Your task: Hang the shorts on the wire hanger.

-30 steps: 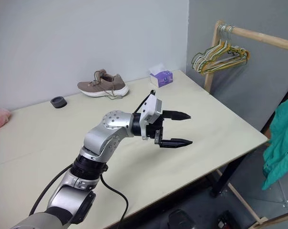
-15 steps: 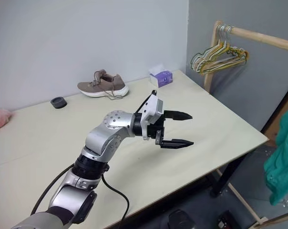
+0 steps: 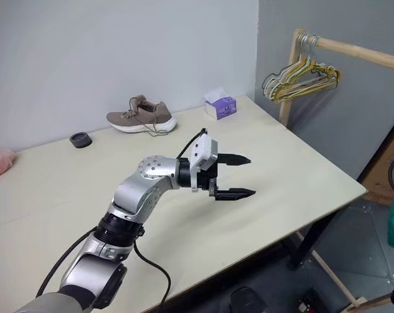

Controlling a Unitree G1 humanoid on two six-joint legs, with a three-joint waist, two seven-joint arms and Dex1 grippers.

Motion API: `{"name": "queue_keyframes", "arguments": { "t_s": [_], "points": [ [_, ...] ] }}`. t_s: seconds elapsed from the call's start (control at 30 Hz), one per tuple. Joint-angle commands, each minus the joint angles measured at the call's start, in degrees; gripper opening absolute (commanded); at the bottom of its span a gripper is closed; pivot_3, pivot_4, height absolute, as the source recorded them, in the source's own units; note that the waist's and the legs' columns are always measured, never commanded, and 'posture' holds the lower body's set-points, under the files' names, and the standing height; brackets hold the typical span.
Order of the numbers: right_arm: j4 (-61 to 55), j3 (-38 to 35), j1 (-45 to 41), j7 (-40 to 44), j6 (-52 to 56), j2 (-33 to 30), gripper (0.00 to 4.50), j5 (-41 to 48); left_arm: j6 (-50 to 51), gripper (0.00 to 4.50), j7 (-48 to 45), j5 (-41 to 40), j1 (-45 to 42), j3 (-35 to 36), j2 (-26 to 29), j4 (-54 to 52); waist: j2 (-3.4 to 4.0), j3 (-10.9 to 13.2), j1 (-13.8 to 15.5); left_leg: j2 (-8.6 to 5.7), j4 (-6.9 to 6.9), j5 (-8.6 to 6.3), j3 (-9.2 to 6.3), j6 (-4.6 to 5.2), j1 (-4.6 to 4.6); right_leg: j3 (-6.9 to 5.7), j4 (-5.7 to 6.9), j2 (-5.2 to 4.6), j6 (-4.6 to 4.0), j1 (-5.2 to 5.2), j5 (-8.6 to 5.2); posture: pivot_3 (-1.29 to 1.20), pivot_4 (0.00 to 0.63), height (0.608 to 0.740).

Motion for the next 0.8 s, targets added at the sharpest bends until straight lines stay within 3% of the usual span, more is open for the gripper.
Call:
{"name": "queue_keyframes", "arguments": {
  "t_s": [0.03, 0.3, 0.5, 0.67, 0.8],
  "points": [
    [-2.85, -3.05, -0.72, -1.95, 6.71, 2.12, 4.46, 0.52, -1.54, 4.50, 0.76, 0.14, 0.00, 1.93, 0.81, -0.50, 0.04, -0.02, 0.37, 0.00, 0.01, 0.00, 0.00, 0.00, 0.00, 0.00, 0.01, 0.00, 0.00, 0.00, 0.00, -0.42, 0.000, 0.740],
    [-13.52, -11.89, -8.43, -6.91, 26.01, 13.81, 4.46, 1.25, -2.11, 4.50, 0.79, 0.09, 0.13, 1.66, 1.31, -0.01, 0.29, -0.18, 1.33, -0.01, 0.02, 0.00, -0.09, 0.00, 0.00, -0.05, 0.14, -0.01, 0.00, -0.02, 0.00, -0.42, 0.000, 0.740],
    [-24.70, -11.94, -10.85, -10.90, 33.14, 20.48, 4.46, -2.73, -2.51, 4.50, 0.42, 0.16, -0.03, 1.49, 1.41, 0.65, 0.47, -0.29, 1.37, -0.02, 0.02, 0.00, -0.10, 0.00, -0.03, -0.04, 0.16, -0.01, 0.00, -0.13, 0.00, -0.43, 0.000, 0.740],
    [-35.49, -1.87, -5.97, -11.07, 30.28, 23.90, 4.46, -4.03, -2.29, 4.50, 1.97, 0.56, 0.12, 2.29, 1.70, 1.16, 0.50, -0.31, 1.27, 0.00, 0.01, 0.00, -0.09, 0.01, -0.04, -0.01, 0.24, -0.01, 0.00, -0.33, 0.00, -0.42, 0.000, 0.740],
    [-40.32, 10.71, 0.48, -5.18, 18.16, 24.15, 4.46, -1.72, -2.74, 4.50, 9.96, 4.23, 0.31, 4.57, 1.93, 3.76, 0.46, -0.28, 1.02, 0.01, 0.02, 0.00, -0.09, 0.00, -0.04, 0.00, 0.23, 0.01, 0.00, -0.34, 0.00, -0.41, 0.000, 0.740]
  ]
}}
